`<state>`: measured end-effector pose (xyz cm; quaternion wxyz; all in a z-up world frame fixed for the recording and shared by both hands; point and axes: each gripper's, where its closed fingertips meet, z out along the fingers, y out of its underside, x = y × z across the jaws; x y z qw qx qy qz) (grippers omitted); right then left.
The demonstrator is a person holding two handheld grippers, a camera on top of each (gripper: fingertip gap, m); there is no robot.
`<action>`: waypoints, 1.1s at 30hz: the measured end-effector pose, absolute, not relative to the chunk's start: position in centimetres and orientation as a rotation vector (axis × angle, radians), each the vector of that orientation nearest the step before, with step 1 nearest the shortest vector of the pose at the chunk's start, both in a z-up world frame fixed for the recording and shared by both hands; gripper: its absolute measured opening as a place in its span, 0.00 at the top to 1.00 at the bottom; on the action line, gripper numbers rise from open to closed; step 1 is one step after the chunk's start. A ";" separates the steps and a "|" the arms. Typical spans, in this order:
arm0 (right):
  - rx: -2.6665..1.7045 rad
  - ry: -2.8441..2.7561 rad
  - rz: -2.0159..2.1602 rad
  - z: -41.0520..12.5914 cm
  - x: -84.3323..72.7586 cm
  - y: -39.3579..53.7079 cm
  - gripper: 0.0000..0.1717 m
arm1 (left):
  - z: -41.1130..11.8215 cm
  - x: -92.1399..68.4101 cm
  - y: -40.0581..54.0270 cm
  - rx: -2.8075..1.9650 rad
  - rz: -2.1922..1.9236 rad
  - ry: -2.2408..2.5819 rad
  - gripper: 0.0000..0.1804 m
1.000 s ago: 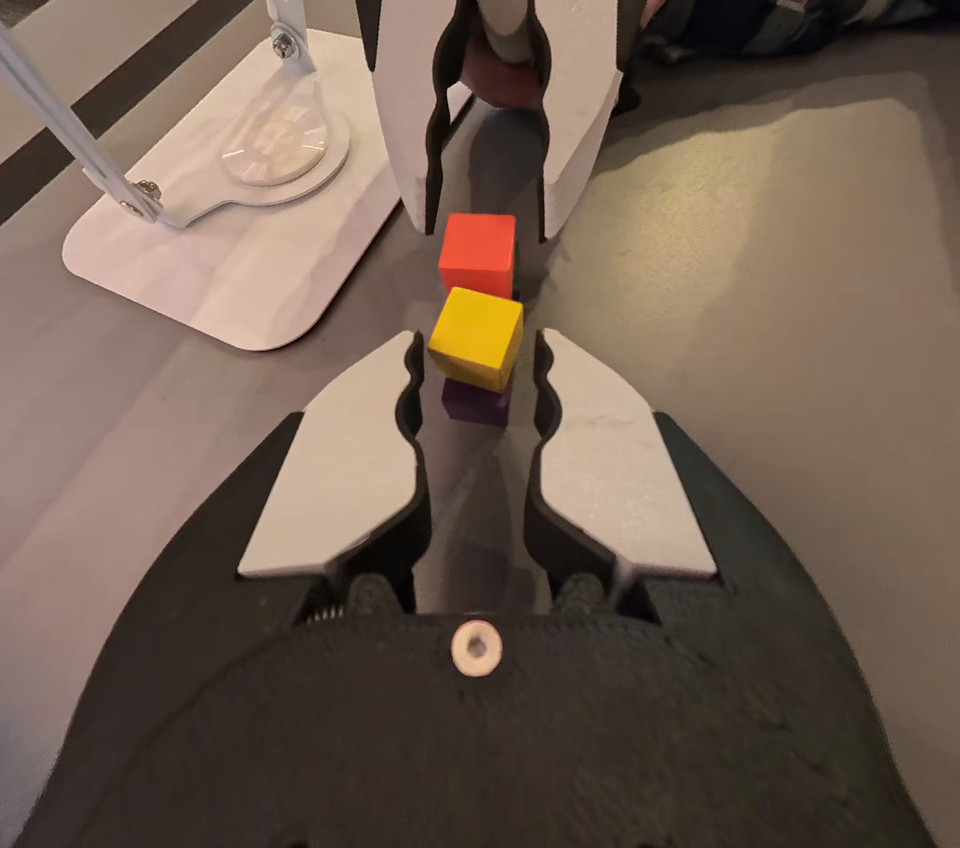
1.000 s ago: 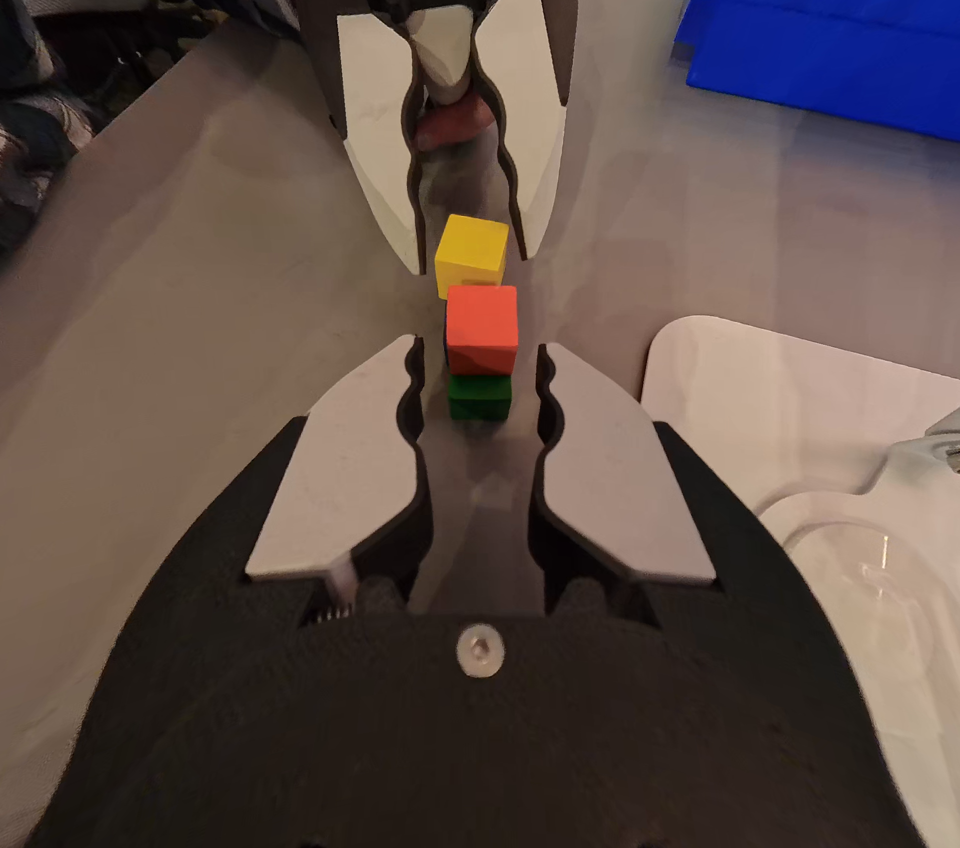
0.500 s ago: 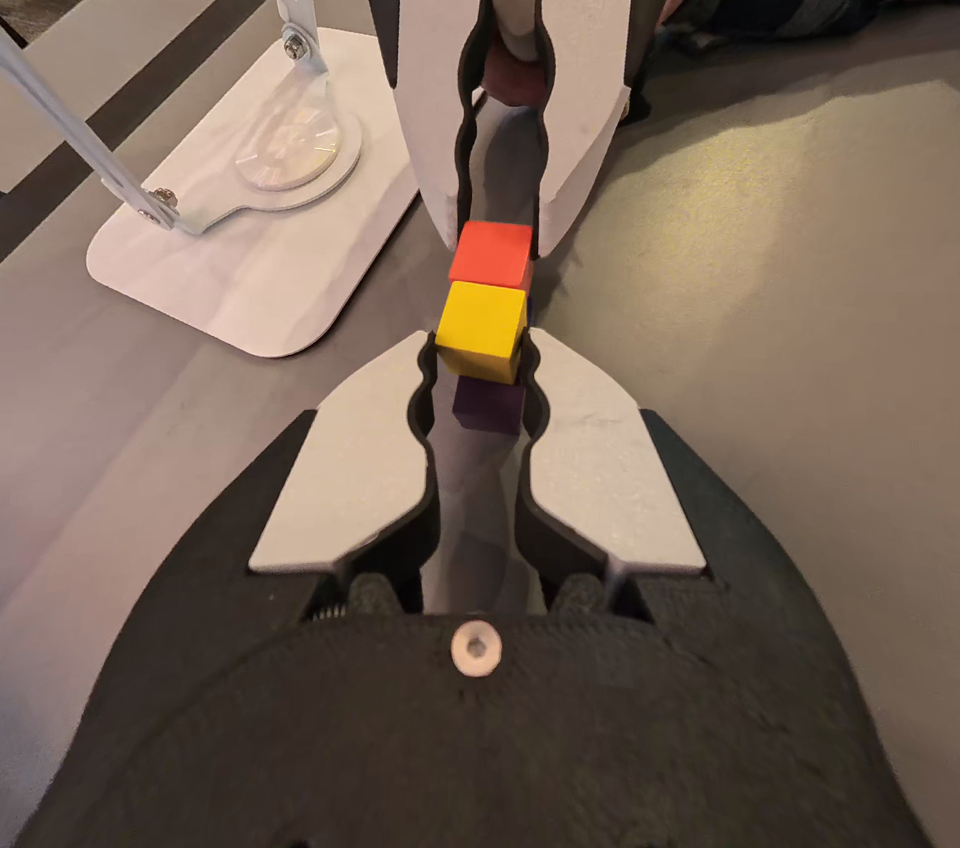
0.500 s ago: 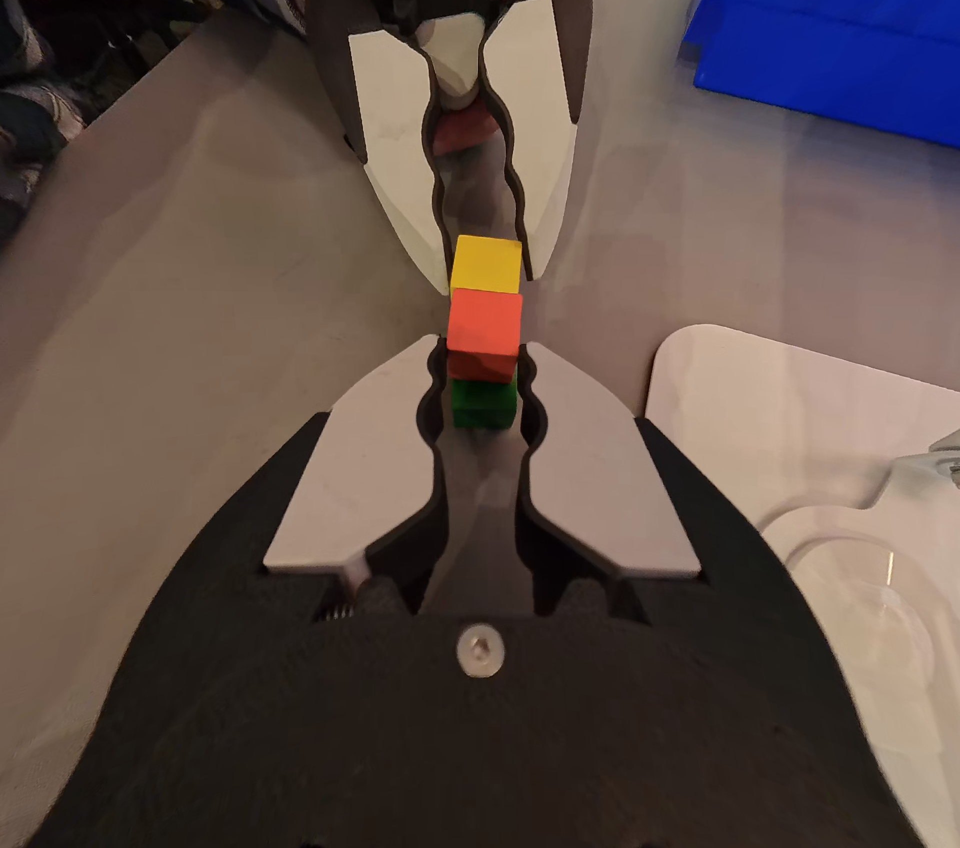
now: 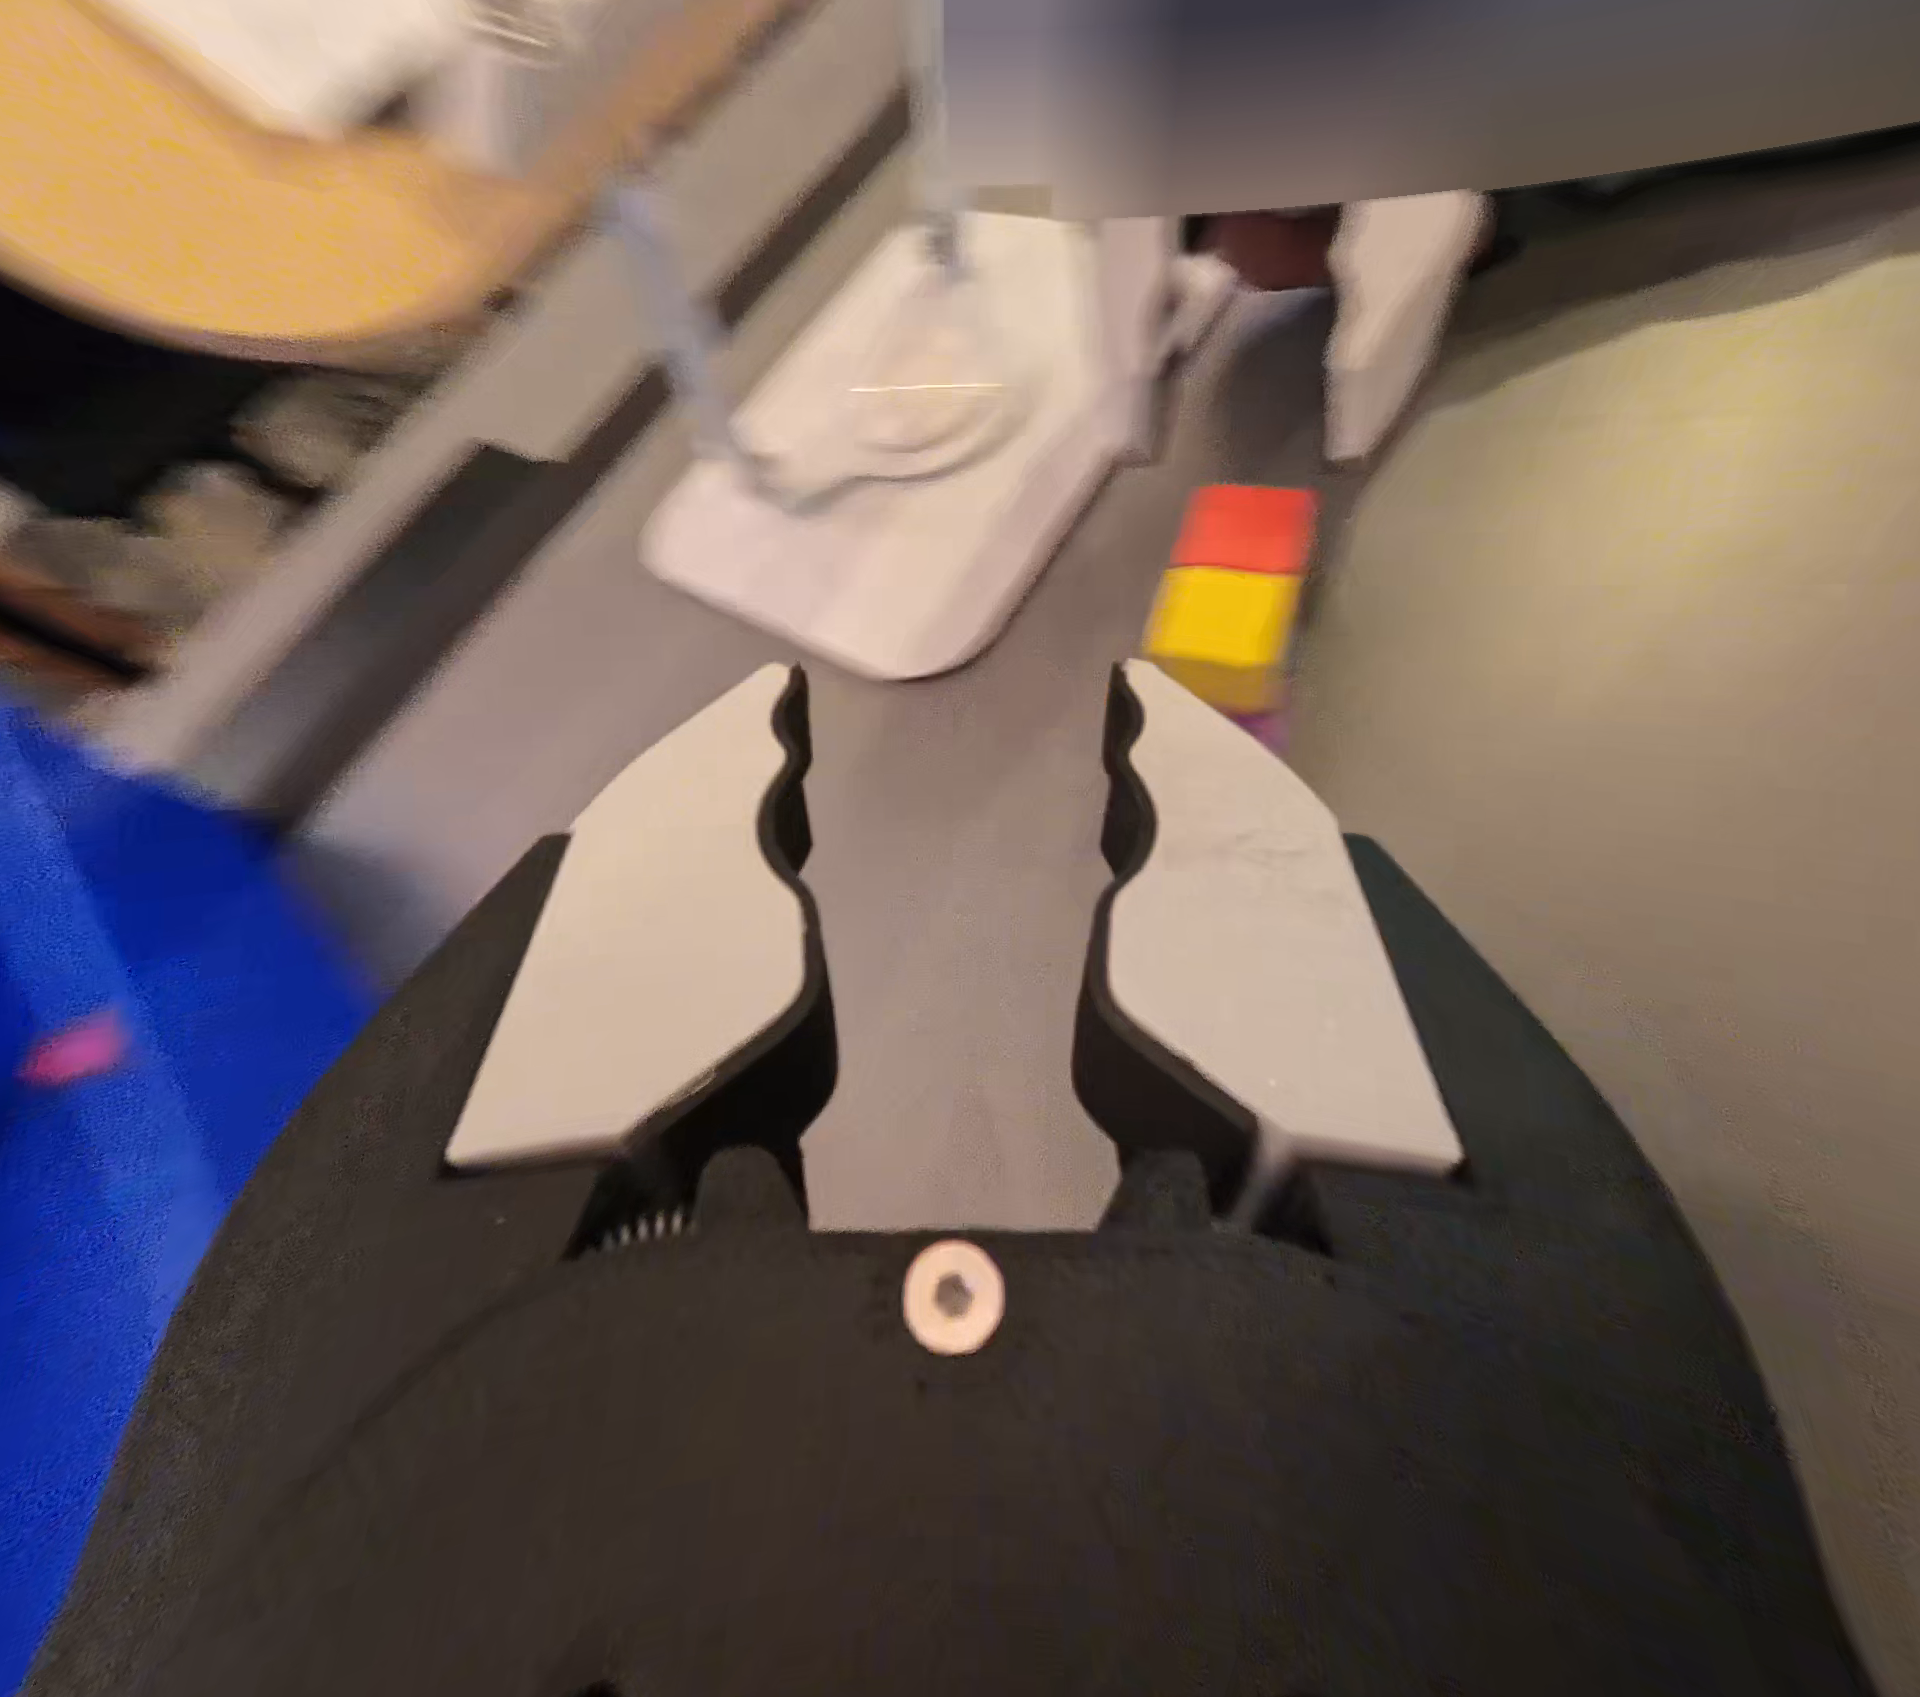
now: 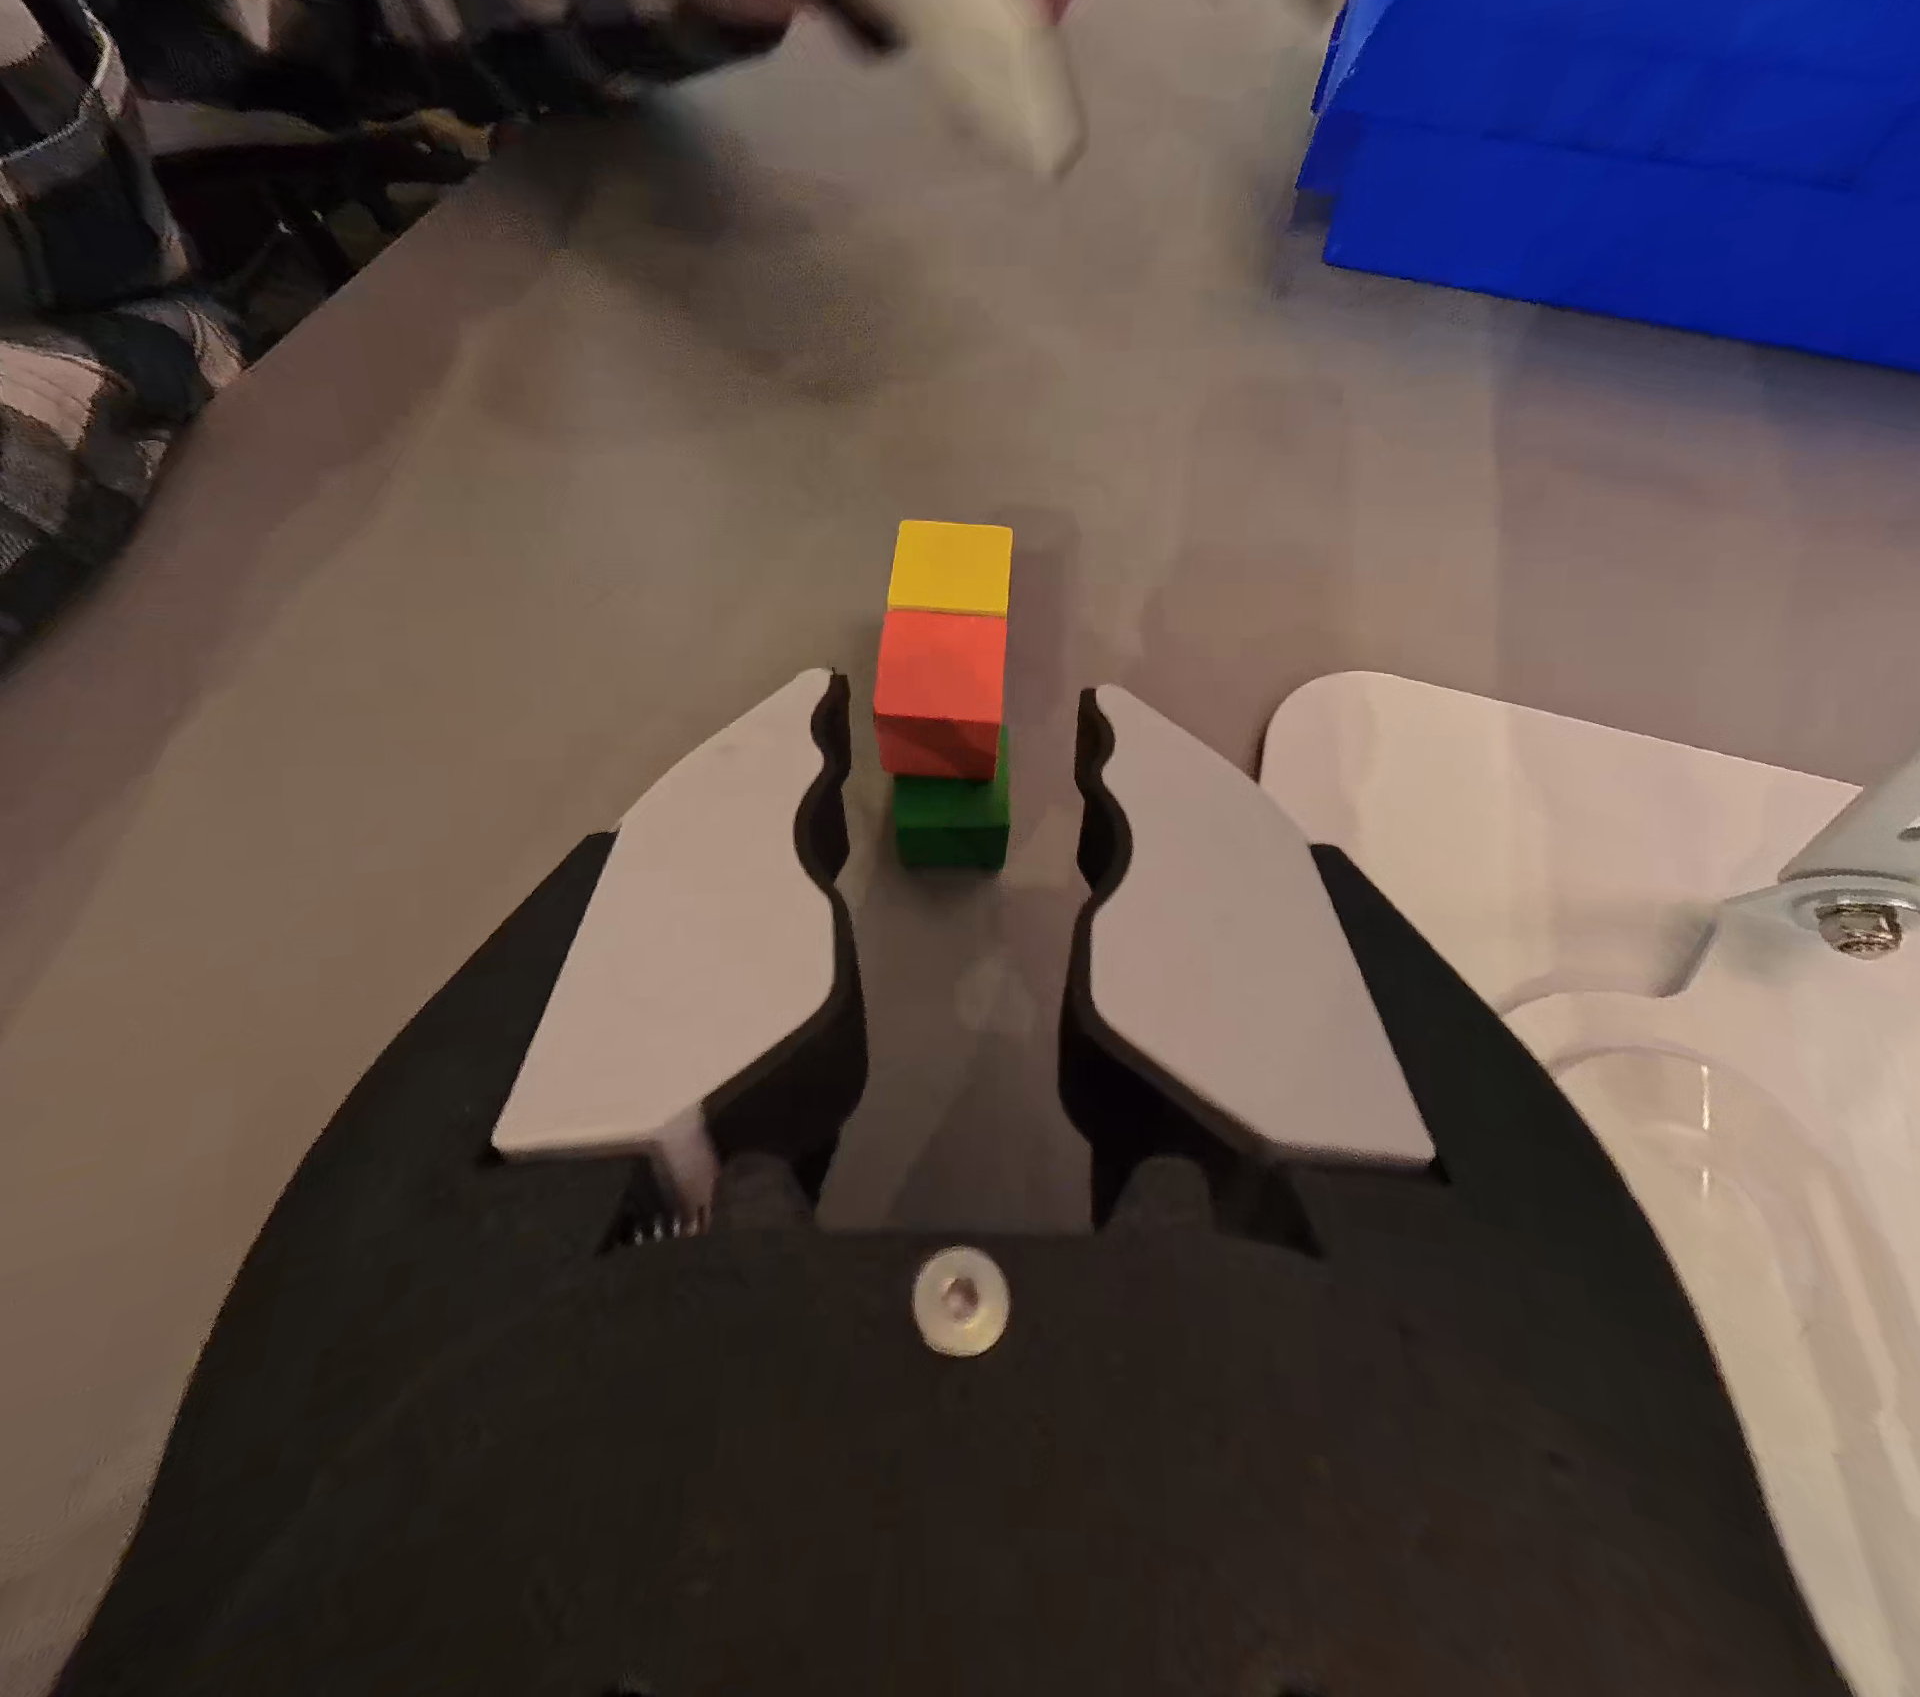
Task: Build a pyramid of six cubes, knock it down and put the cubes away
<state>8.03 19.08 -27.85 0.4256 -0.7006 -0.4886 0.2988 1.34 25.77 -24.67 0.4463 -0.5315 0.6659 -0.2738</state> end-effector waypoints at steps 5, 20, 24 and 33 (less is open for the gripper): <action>-1.755 -1.222 0.744 -28.3 8.2 19.1 0.77 | -19.2 -4.1 40.2 -1.359 -0.323 1.541 0.73; -1.762 -1.228 0.776 -28.8 8.0 19.1 0.78 | -32.4 -1.2 59.0 -1.723 -0.107 1.924 0.70; -1.760 -1.229 0.770 -28.7 7.9 19.1 0.78 | -33.1 -1.1 59.6 -1.759 -0.086 1.919 0.84; -1.747 -1.236 0.777 -28.7 7.5 18.9 0.78 | -21.8 -4.6 50.2 -1.646 -0.264 1.647 0.84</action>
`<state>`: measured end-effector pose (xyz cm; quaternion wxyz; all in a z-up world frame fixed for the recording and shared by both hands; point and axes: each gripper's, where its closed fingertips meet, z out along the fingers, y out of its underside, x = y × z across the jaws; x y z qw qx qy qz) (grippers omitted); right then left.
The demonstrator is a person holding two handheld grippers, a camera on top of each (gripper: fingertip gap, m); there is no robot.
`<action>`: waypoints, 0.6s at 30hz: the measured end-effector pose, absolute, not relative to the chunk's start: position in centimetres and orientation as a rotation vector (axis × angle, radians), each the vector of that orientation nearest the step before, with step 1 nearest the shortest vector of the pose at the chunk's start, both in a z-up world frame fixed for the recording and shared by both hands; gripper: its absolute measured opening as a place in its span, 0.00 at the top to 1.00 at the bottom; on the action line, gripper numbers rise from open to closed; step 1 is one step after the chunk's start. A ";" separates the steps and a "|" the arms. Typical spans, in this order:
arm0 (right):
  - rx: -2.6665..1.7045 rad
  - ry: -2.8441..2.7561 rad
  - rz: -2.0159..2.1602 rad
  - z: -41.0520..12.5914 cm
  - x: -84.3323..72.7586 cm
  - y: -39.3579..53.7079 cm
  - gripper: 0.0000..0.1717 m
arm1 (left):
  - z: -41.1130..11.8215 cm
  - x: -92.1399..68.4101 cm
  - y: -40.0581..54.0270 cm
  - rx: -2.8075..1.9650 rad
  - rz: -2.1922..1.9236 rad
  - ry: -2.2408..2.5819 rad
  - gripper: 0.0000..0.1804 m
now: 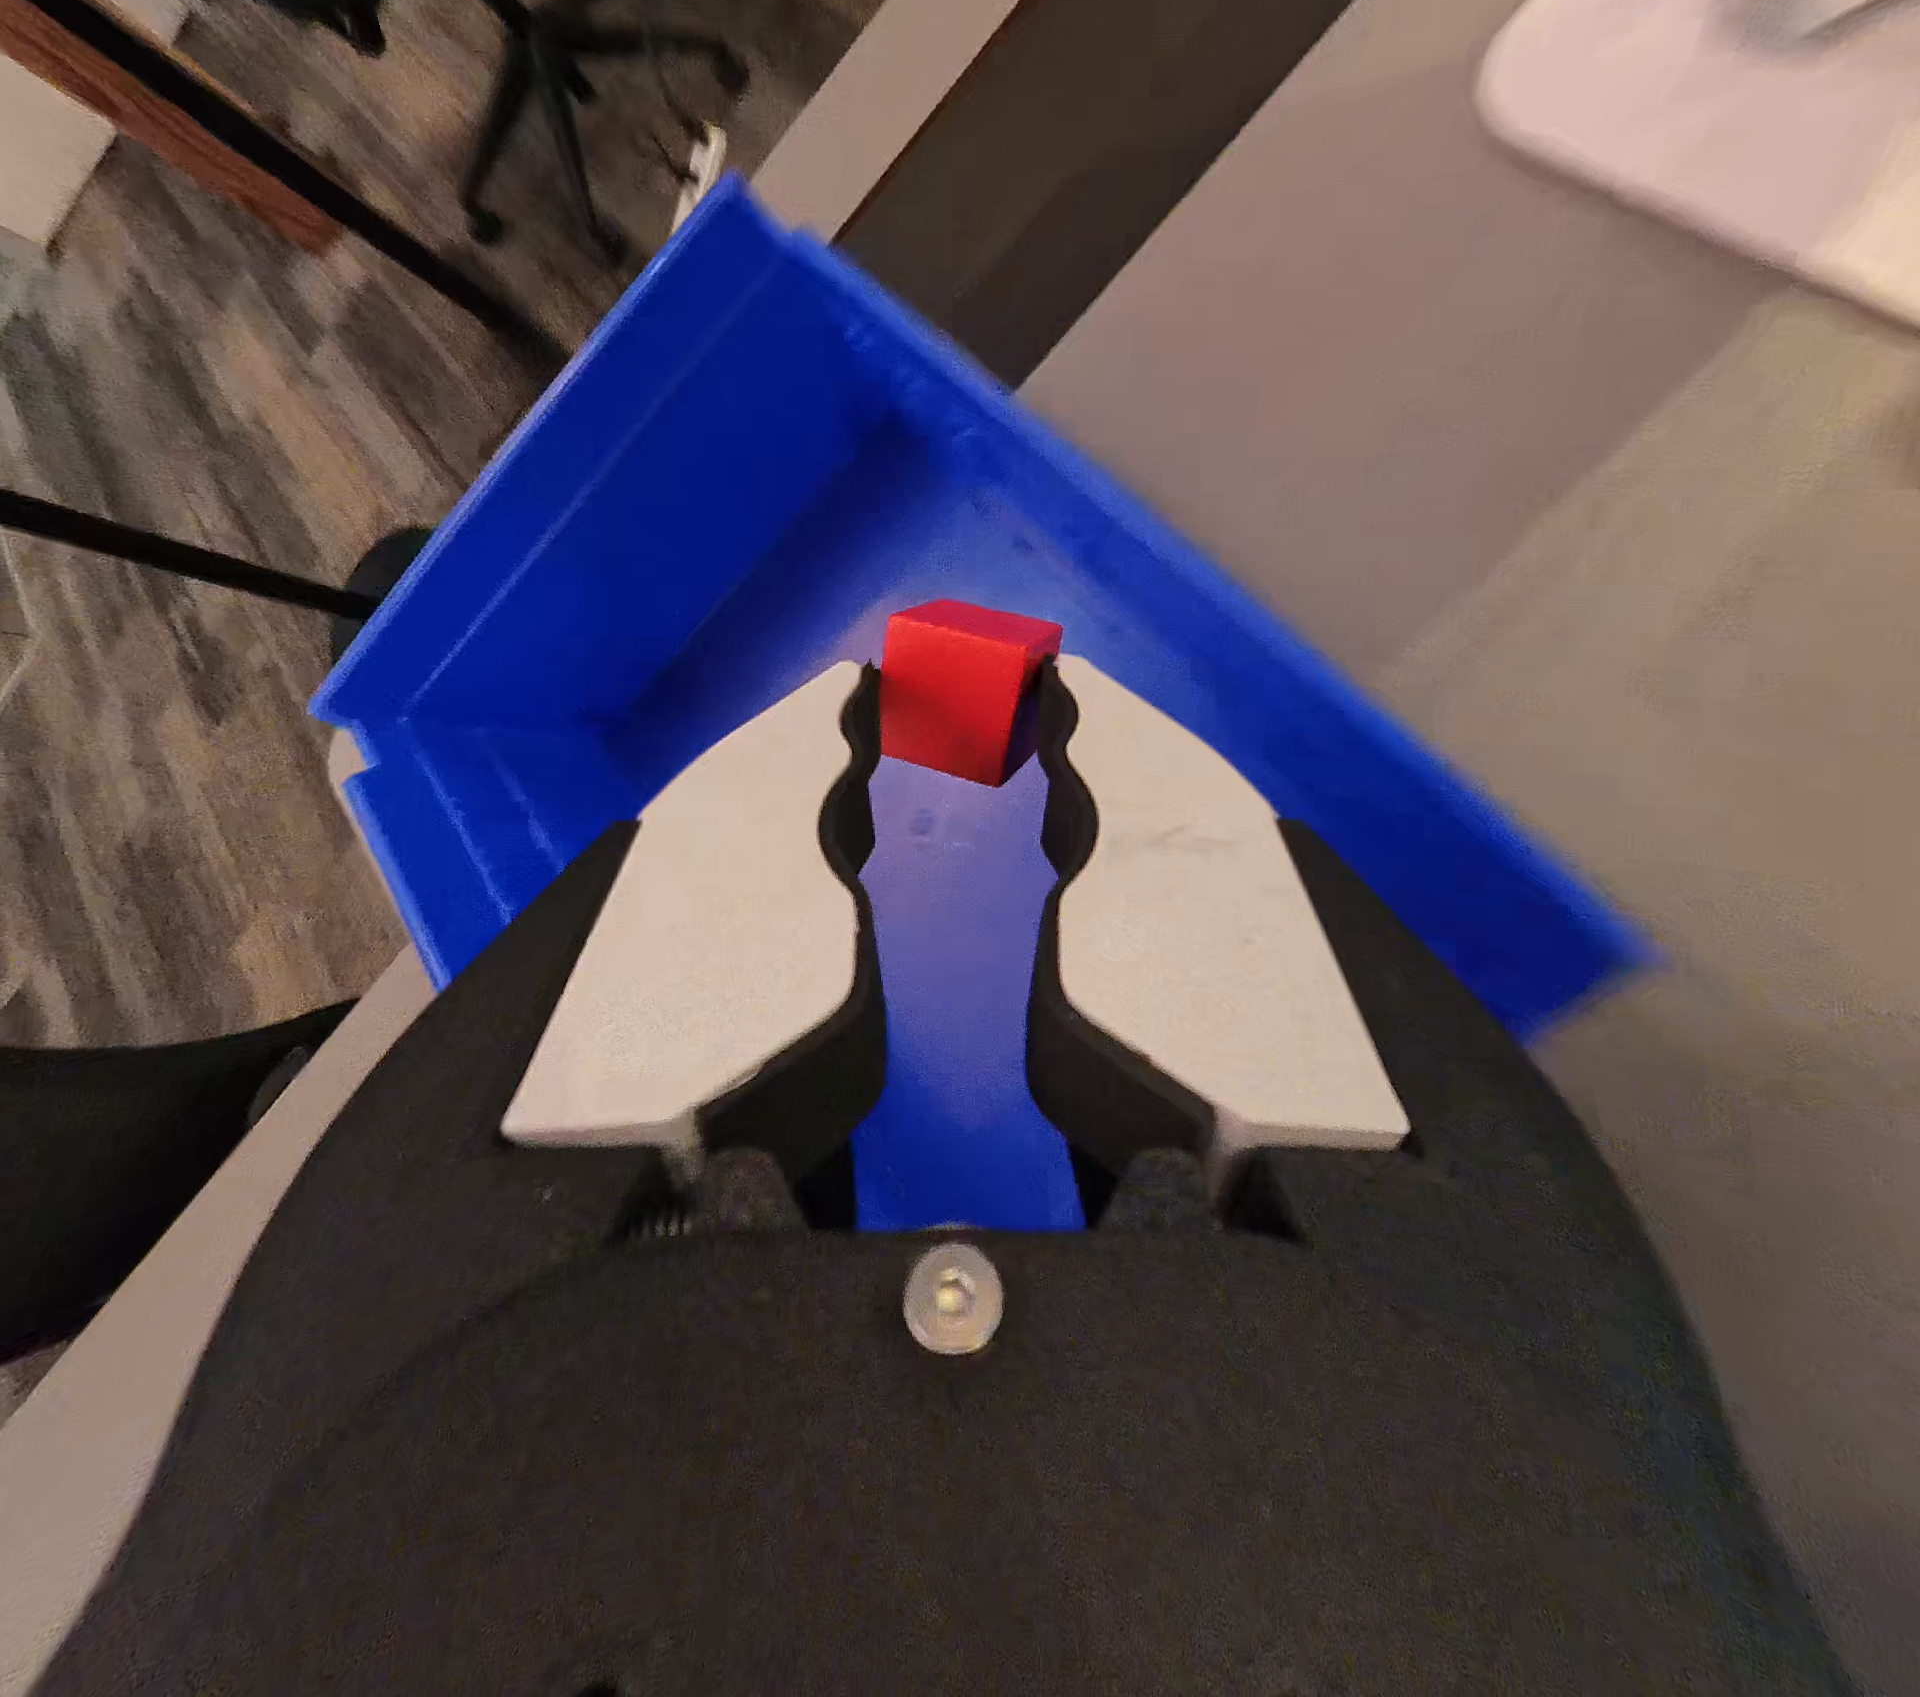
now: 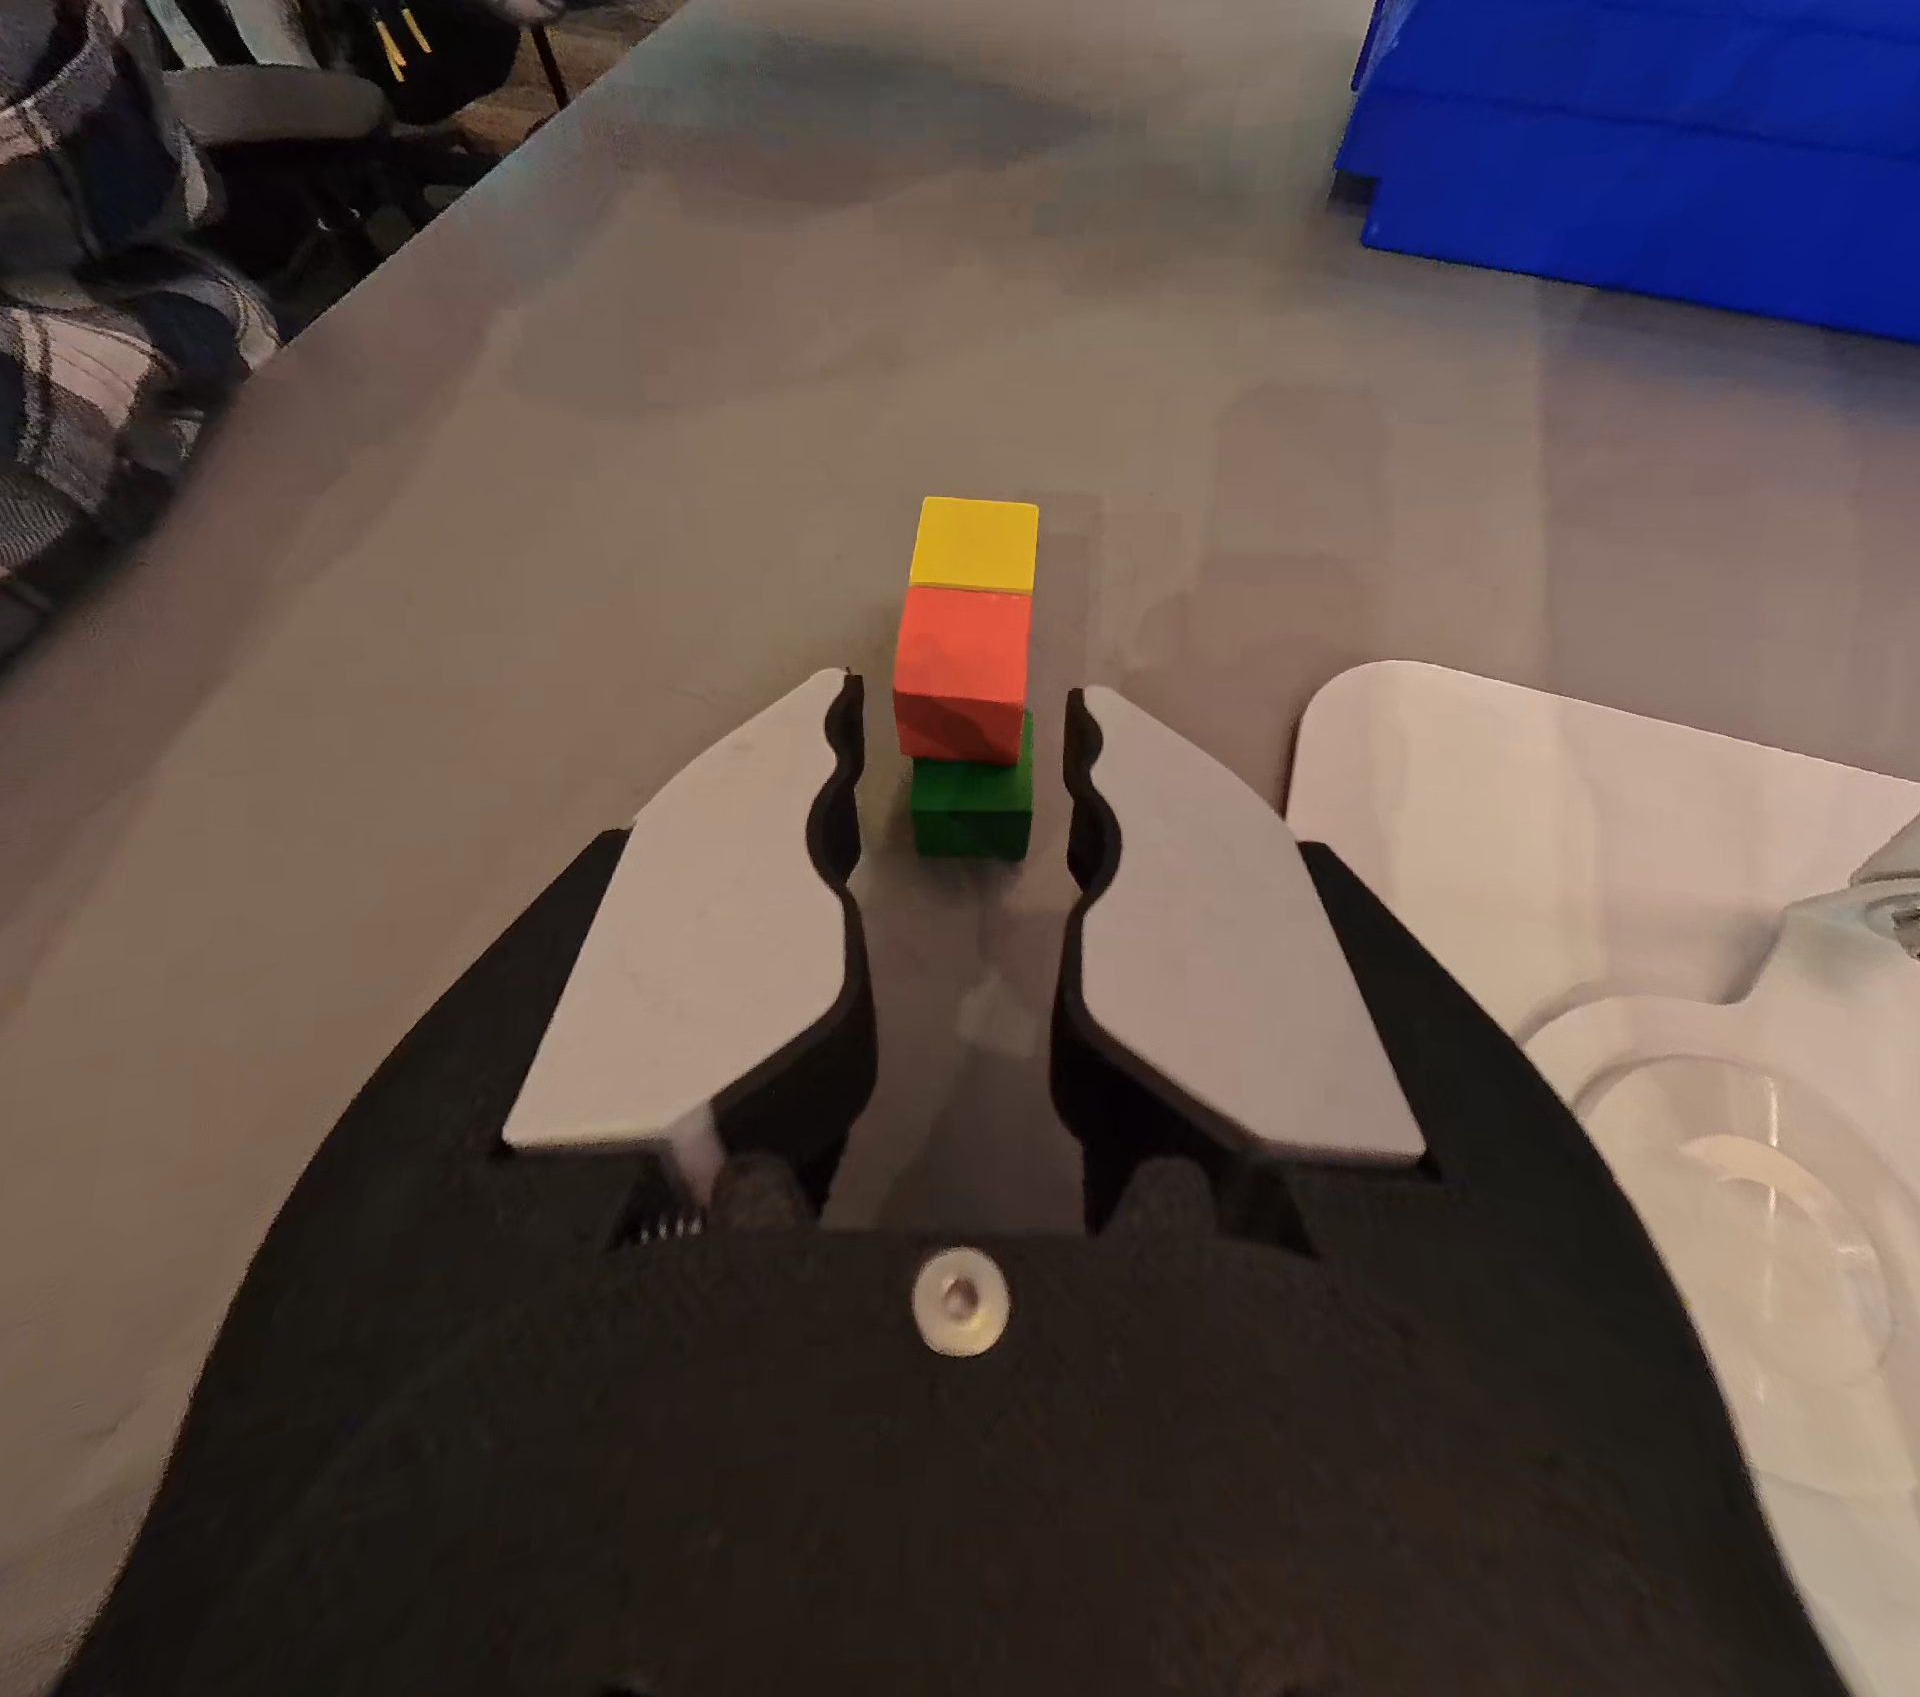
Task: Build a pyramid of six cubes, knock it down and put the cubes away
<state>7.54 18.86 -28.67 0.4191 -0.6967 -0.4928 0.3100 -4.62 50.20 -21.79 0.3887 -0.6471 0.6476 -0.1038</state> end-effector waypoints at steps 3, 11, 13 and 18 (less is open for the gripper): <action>-1.740 -1.242 0.767 -28.6 7.3 18.8 0.78 | -19.4 -4.4 42.5 -1.543 -0.405 1.633 0.84; -1.761 -1.254 0.746 -29.2 7.1 18.8 0.82 | -23.5 2.4 25.1 -1.401 -0.728 1.774 0.84; -1.762 -1.257 0.747 -29.3 7.1 18.8 0.82 | -24.7 3.5 23.1 -1.386 -0.779 1.825 0.84; -1.769 -1.261 0.751 -29.6 7.0 18.9 0.82 | -25.8 4.9 21.5 -1.357 -0.828 1.876 0.84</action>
